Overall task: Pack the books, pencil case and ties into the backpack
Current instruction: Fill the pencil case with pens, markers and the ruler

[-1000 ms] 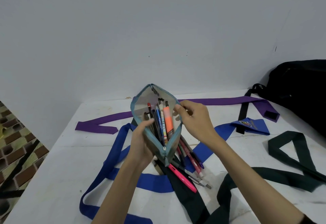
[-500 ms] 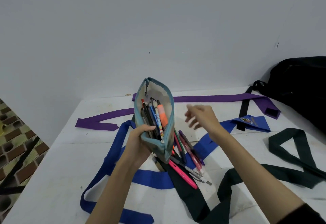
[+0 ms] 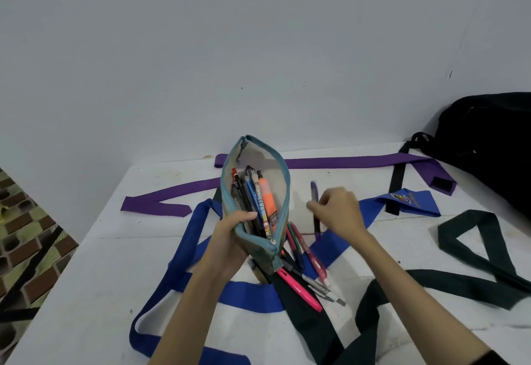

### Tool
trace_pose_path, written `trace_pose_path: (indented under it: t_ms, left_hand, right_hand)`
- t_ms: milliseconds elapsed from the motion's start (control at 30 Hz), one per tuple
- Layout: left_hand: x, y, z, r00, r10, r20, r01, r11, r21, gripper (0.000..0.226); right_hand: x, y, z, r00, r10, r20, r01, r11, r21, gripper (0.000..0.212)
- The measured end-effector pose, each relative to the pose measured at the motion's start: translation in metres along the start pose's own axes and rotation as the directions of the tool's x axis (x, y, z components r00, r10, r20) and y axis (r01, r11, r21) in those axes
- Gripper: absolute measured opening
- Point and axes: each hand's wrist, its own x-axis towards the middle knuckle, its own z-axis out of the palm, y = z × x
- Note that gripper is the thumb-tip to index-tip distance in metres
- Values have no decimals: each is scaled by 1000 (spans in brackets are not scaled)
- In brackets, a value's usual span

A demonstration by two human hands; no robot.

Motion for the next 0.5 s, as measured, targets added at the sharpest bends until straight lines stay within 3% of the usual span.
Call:
trace_pose_path:
  t_ms: [100,200,367,500]
  left_hand:
    - [2,-3,0,999,-1,-36,1,1000,-14,69]
    - [4,-7,1,998,-17,-58,16,1000,-21,59]
    - [5,-11,11,1000,10,-28,-12,998,-61,43]
    - [3,-11,17,999,26,-30,-27,998,-51,33]
  right_hand:
    - [3,-29,-39,971,43,-234,71,886,459,23]
    - [-7,-61,-66,955,-9,-297,204,746,634,15]
    - [-30,-81,-36,918,-310,-247,367,899,238,19]
    - [-34,-76,-17,902,-415,-120,408,910,-76,26]
